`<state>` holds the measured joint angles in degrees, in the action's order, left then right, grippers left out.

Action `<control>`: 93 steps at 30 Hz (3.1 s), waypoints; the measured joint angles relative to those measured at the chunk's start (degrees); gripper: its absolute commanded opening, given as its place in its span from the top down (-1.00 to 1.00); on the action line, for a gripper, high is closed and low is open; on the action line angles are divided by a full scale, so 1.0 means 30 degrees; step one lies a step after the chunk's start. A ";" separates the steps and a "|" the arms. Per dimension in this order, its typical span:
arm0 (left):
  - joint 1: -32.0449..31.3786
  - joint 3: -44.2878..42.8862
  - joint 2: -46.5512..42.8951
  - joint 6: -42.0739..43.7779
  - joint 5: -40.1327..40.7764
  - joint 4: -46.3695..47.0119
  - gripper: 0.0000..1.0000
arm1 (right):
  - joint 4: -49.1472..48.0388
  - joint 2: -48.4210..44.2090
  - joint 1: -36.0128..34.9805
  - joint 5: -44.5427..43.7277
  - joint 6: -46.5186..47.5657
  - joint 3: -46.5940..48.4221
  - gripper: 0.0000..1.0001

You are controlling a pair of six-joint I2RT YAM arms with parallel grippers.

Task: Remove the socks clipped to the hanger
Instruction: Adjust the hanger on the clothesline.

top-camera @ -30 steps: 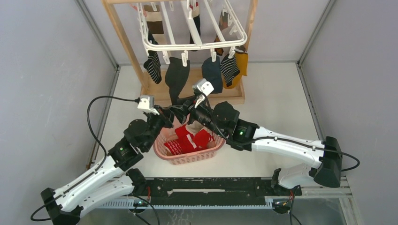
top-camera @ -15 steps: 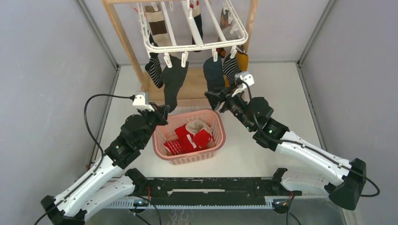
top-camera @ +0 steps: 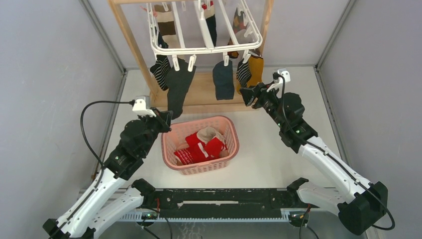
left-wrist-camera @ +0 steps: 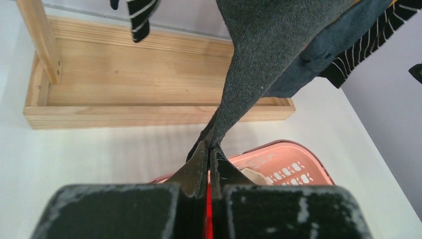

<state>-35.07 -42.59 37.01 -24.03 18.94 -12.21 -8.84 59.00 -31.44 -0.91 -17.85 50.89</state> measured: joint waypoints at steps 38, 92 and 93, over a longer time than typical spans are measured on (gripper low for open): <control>0.7206 -0.1355 0.0466 -0.0131 -0.5493 -0.2696 0.99 | -0.0313 0.1384 0.2732 0.2484 -0.0131 0.0000 -0.12; 0.9369 -0.1843 0.1071 -0.1719 -1.1205 -0.2033 1.00 | -0.0073 0.6353 -0.1515 0.3206 0.1727 0.3213 -0.15; 0.9369 -0.1843 0.1071 -0.1734 -1.1264 -0.2025 1.00 | -0.0124 0.6484 -0.1508 0.3213 0.1727 0.3286 -0.16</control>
<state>-6.96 -48.12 40.23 -29.23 -14.85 -18.28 -9.21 78.46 -35.97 8.73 -12.67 60.75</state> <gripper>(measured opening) 0.008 0.570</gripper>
